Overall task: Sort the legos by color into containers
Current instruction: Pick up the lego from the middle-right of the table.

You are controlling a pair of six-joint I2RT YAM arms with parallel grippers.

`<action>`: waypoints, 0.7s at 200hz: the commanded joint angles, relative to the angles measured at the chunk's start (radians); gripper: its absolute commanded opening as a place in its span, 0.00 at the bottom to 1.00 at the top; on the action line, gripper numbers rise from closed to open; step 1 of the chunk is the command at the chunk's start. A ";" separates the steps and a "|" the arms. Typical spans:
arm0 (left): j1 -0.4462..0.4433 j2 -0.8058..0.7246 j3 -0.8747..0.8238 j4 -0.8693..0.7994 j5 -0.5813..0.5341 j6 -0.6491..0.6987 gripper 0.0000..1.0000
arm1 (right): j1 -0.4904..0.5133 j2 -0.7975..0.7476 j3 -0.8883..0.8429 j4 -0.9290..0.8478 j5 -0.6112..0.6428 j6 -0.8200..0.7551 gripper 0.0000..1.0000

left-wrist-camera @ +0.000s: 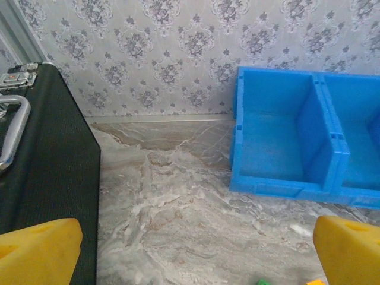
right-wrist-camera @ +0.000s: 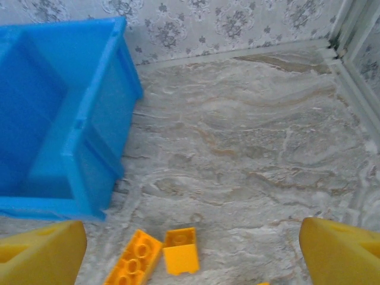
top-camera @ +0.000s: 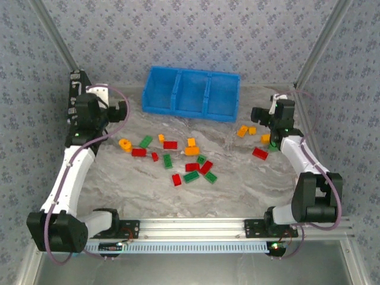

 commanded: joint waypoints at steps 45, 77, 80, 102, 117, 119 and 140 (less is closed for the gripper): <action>-0.015 -0.072 0.099 -0.317 0.148 0.041 1.00 | 0.075 0.148 0.190 -0.429 -0.134 0.316 0.81; -0.020 -0.113 0.072 -0.339 0.167 0.056 1.00 | 0.122 0.249 0.224 -0.451 -0.120 0.379 0.78; -0.019 -0.118 0.068 -0.335 0.166 0.057 1.00 | 0.126 0.260 0.224 -0.453 -0.115 0.382 0.78; -0.020 -0.154 0.040 -0.322 0.167 0.064 1.00 | 0.154 0.337 0.273 -0.444 -0.083 0.394 0.77; -0.023 -0.168 0.036 -0.328 0.164 0.071 1.00 | 0.167 0.391 0.301 -0.448 -0.053 0.396 0.77; -0.023 -0.168 0.036 -0.329 0.164 0.072 1.00 | 0.169 0.399 0.306 -0.450 -0.048 0.397 0.77; -0.022 -0.177 0.038 -0.339 0.162 0.078 1.00 | 0.182 0.466 0.356 -0.479 0.012 0.401 0.77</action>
